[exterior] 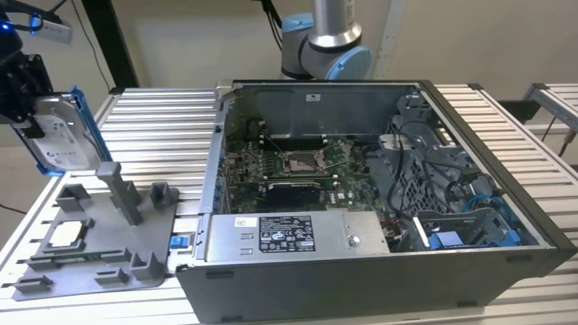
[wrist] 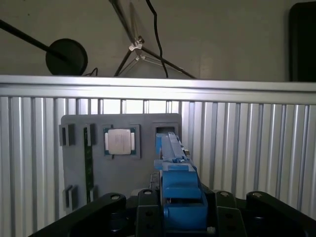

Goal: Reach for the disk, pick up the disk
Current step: 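Pick up the disk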

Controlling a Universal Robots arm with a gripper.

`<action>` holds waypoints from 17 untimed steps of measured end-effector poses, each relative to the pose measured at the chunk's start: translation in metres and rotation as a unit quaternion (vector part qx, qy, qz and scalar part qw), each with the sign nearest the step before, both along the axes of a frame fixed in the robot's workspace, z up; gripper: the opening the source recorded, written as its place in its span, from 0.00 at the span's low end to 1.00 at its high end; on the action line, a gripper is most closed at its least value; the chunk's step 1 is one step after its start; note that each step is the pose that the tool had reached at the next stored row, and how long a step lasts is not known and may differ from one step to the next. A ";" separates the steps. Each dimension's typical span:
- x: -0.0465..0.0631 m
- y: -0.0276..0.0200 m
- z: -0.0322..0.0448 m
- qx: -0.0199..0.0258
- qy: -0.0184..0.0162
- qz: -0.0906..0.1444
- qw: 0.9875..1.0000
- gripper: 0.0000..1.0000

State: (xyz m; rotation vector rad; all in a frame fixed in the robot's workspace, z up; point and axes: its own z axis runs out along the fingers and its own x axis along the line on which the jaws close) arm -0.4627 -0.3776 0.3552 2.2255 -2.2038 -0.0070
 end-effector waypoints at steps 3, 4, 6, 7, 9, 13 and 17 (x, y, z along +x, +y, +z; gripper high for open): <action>0.000 0.0000 0.0043 0.000 0.000 0.000 1.000 0.00; 0.000 0.0000 0.0058 0.000 0.000 0.000 1.000 0.00; 0.000 0.0000 0.0089 0.000 0.000 0.000 1.000 0.00; 0.000 0.0000 0.0104 0.000 0.000 0.000 1.000 0.00; 0.000 0.0000 0.0135 0.000 0.000 0.000 1.000 0.00; 0.000 0.0000 0.0197 0.000 0.000 0.000 1.000 0.00; 0.000 0.0000 0.0255 0.000 0.000 0.000 1.000 0.00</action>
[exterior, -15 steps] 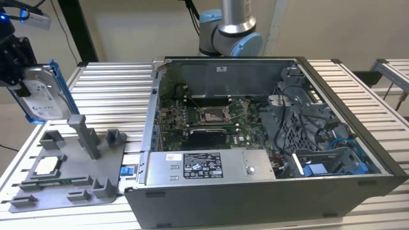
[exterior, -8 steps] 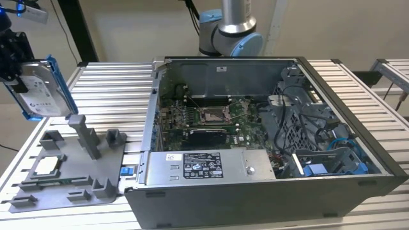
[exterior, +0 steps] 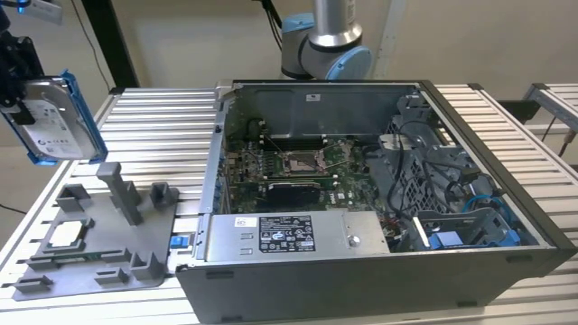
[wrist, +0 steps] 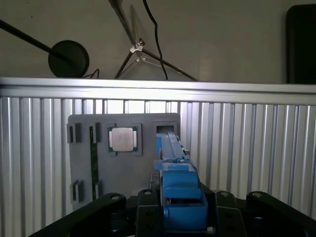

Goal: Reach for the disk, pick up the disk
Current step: 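Pick up the disk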

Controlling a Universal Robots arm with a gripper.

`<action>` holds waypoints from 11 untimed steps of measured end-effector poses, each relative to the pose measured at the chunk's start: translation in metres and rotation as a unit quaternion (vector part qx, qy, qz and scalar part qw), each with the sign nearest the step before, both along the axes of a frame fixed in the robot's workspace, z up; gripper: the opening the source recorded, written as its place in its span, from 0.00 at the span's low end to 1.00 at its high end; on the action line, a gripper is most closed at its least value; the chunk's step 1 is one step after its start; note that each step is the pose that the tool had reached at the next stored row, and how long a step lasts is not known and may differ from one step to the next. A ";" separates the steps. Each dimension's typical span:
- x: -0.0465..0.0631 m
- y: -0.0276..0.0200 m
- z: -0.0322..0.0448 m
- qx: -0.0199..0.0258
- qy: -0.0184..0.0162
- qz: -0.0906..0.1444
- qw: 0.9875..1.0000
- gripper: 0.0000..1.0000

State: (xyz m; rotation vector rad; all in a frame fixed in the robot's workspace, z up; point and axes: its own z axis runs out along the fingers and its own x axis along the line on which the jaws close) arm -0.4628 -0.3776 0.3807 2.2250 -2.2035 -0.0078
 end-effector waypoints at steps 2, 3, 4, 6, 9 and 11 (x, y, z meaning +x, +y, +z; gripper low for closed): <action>0.000 0.0000 0.0027 0.000 0.000 0.000 1.000 0.00; 0.000 0.0000 0.0040 0.000 0.000 0.000 1.000 0.00; 0.000 -0.0001 0.0053 0.000 0.000 0.000 1.000 0.00; 0.000 -0.0001 0.0077 0.000 0.000 0.000 1.000 0.00; 0.000 0.0000 0.0108 0.000 0.000 0.000 1.000 0.00; 0.000 0.0000 0.0130 0.000 0.000 0.000 1.000 0.00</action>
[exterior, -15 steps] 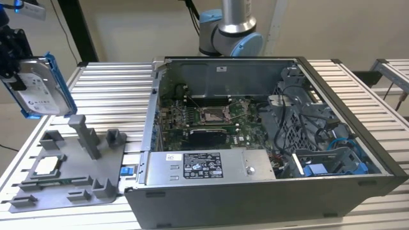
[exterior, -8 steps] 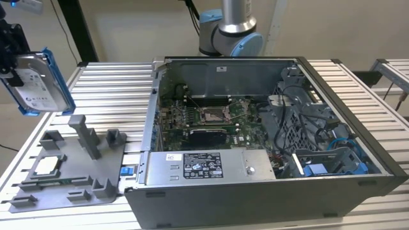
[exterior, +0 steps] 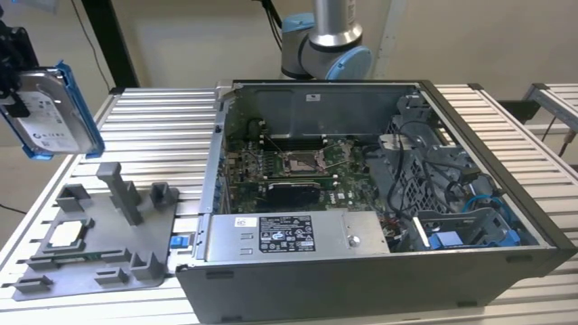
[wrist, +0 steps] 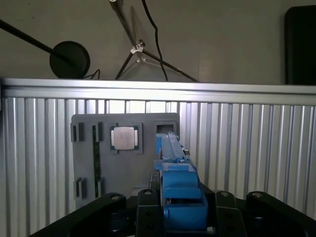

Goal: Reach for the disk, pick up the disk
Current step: 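Pick up the disk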

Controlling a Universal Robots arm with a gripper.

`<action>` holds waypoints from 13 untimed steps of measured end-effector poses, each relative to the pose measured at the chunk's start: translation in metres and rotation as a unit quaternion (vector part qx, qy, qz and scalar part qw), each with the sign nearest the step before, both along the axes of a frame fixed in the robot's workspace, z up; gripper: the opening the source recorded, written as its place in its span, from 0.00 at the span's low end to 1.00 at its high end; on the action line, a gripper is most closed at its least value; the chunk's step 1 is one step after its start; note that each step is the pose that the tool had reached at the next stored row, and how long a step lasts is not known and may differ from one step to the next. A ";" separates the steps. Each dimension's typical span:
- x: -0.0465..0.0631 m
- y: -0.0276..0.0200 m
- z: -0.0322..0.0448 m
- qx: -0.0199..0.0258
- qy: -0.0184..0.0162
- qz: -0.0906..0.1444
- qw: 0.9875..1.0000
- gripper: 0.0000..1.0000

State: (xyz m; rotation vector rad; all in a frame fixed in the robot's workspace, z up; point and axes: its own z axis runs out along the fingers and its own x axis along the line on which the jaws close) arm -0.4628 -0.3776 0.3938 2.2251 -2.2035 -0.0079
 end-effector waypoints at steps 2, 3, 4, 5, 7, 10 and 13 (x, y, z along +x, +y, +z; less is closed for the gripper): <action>0.000 0.0000 0.0024 0.000 0.000 0.000 1.000 0.00; 0.000 0.0000 0.0036 0.000 0.000 0.000 1.000 0.00; 0.000 0.0000 0.0045 0.000 0.000 0.000 1.000 0.00; 0.000 0.0000 0.0054 0.000 0.000 0.000 1.000 0.00; 0.000 0.0000 0.0066 0.000 0.000 0.000 1.000 0.00; 0.000 0.0000 0.0087 0.000 0.000 0.000 1.000 0.00; 0.000 0.0000 0.0133 0.000 0.000 0.000 1.000 0.00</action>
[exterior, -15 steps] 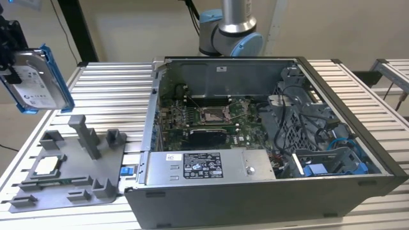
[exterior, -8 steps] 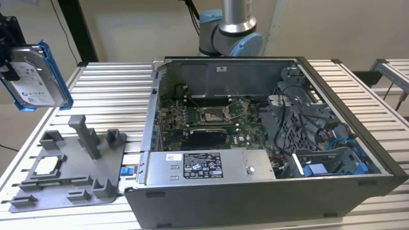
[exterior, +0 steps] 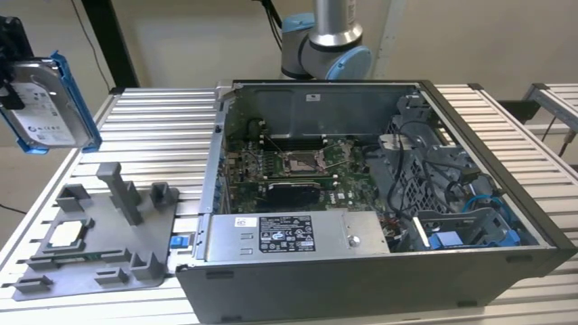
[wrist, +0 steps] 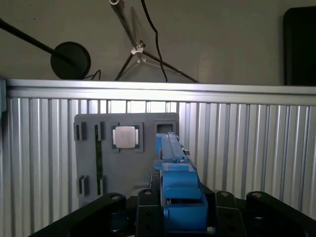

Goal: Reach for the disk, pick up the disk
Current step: 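Pick up the disk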

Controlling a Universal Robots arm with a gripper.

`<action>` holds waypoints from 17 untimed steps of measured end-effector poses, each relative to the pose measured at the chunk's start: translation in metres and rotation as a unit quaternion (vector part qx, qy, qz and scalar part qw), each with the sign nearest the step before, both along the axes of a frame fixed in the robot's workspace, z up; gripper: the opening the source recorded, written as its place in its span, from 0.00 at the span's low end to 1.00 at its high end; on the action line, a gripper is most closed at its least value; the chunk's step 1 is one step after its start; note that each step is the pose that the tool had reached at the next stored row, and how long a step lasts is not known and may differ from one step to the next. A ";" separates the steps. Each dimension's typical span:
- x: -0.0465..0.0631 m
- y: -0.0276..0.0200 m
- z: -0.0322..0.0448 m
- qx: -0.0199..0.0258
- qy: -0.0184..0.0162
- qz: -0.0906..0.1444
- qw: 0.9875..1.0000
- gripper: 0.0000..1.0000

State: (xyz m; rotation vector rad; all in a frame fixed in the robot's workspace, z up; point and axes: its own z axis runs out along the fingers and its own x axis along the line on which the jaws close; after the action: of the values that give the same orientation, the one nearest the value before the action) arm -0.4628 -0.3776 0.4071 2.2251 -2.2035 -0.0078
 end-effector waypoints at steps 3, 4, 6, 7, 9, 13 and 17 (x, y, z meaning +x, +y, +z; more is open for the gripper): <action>0.000 0.0000 0.0057 0.000 0.000 0.000 1.000 0.00; 0.000 0.0000 0.0075 0.000 0.000 0.000 1.000 0.00; 0.000 0.0000 0.0113 0.000 0.000 0.000 1.000 0.00; 0.000 0.0000 0.0132 0.000 0.000 0.000 1.000 0.00; 0.000 0.0000 0.0171 0.000 0.000 0.000 1.000 0.00; 0.000 0.0000 0.0252 0.000 0.000 0.000 1.000 0.00; 0.000 0.0000 0.0330 0.000 0.000 0.000 1.000 0.00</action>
State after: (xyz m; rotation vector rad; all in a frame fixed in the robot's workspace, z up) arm -0.4628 -0.3776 0.4401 2.2250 -2.2034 -0.0079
